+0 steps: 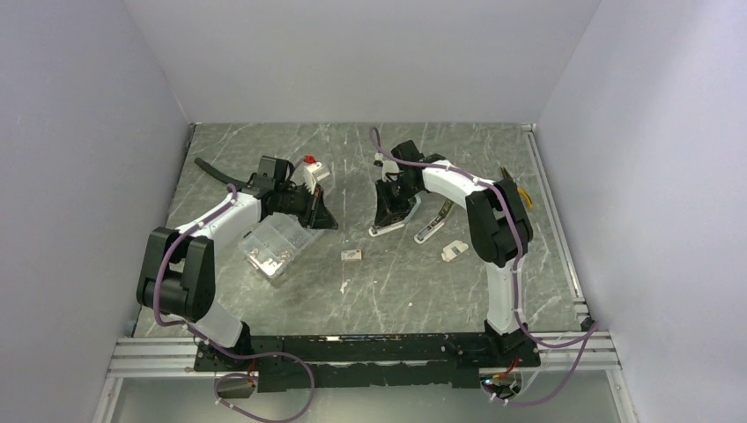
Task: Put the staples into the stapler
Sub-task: Install the staple into the stapler.
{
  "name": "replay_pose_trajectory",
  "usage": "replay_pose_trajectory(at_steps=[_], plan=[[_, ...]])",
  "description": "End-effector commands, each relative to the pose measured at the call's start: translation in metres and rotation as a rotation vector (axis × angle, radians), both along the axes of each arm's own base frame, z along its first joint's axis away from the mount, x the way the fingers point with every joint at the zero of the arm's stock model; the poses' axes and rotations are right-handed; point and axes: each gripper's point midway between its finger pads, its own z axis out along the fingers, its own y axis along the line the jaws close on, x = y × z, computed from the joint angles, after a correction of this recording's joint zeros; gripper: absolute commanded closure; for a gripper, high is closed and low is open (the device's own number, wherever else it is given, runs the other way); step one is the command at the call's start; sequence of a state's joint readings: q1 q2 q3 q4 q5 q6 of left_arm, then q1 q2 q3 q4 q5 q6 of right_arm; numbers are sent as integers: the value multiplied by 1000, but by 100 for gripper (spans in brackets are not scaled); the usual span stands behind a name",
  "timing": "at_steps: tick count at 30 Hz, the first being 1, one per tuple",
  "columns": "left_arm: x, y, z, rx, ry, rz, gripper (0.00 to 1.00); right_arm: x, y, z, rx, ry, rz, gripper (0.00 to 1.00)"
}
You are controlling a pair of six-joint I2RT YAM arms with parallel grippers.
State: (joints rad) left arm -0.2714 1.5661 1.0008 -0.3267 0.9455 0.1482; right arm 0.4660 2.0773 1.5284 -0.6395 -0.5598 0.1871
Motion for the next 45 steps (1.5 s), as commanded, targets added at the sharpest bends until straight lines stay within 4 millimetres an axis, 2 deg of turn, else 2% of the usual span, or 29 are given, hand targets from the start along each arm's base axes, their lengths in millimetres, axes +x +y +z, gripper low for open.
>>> replay_pose_trajectory(at_steps=[1,14,45], plan=[[2,-1,11,-23,-69,-36,92,5,7,28,47,-75,10,100],[2,-1,11,-23,-65,-36,92,0,9,33,66,-57,11,100],[2,-1,10,-22,-56,-31,93,3,1,15,36,11,-19,100]])
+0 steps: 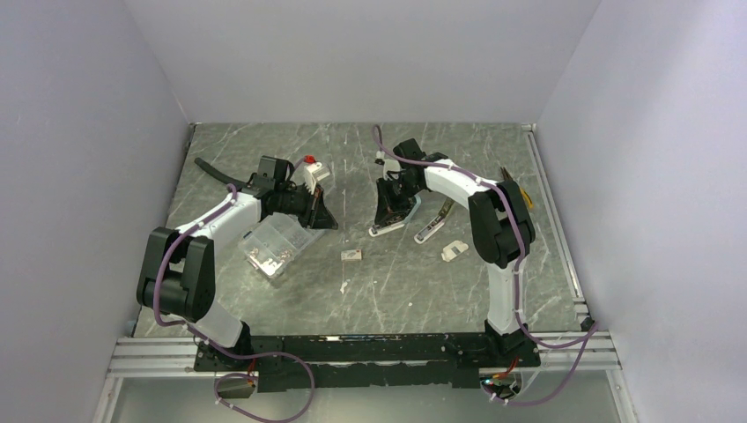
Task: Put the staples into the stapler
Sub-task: Install the staple into the stapler.
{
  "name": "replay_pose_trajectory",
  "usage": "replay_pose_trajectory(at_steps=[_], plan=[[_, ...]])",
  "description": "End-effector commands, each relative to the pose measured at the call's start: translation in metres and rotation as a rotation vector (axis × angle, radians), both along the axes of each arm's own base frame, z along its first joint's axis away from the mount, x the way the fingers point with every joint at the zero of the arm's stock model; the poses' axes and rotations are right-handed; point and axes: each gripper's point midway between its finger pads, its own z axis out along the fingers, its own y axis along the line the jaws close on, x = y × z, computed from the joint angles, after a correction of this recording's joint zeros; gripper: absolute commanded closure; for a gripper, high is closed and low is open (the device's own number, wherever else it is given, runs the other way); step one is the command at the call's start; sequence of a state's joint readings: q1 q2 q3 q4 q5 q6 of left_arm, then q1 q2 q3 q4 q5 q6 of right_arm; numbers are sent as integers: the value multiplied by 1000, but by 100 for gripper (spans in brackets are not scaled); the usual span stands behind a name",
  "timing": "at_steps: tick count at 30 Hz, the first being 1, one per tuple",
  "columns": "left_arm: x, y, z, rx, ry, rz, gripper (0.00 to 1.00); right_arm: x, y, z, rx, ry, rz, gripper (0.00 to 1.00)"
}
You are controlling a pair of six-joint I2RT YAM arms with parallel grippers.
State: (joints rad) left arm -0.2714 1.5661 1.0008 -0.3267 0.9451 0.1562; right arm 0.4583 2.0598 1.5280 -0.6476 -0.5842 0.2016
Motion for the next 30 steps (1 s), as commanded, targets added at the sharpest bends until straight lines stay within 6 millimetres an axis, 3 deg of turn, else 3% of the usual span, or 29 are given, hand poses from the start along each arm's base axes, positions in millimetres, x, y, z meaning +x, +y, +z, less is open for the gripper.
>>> replay_pose_trajectory(at_steps=[1,30], plan=[[1,-1,9,-22,-46,-28,93,4,1,5,9,1,-10,100],[1,-1,11,-26,-48,-29,93,8,-3,-8,-22,13,-17,100]])
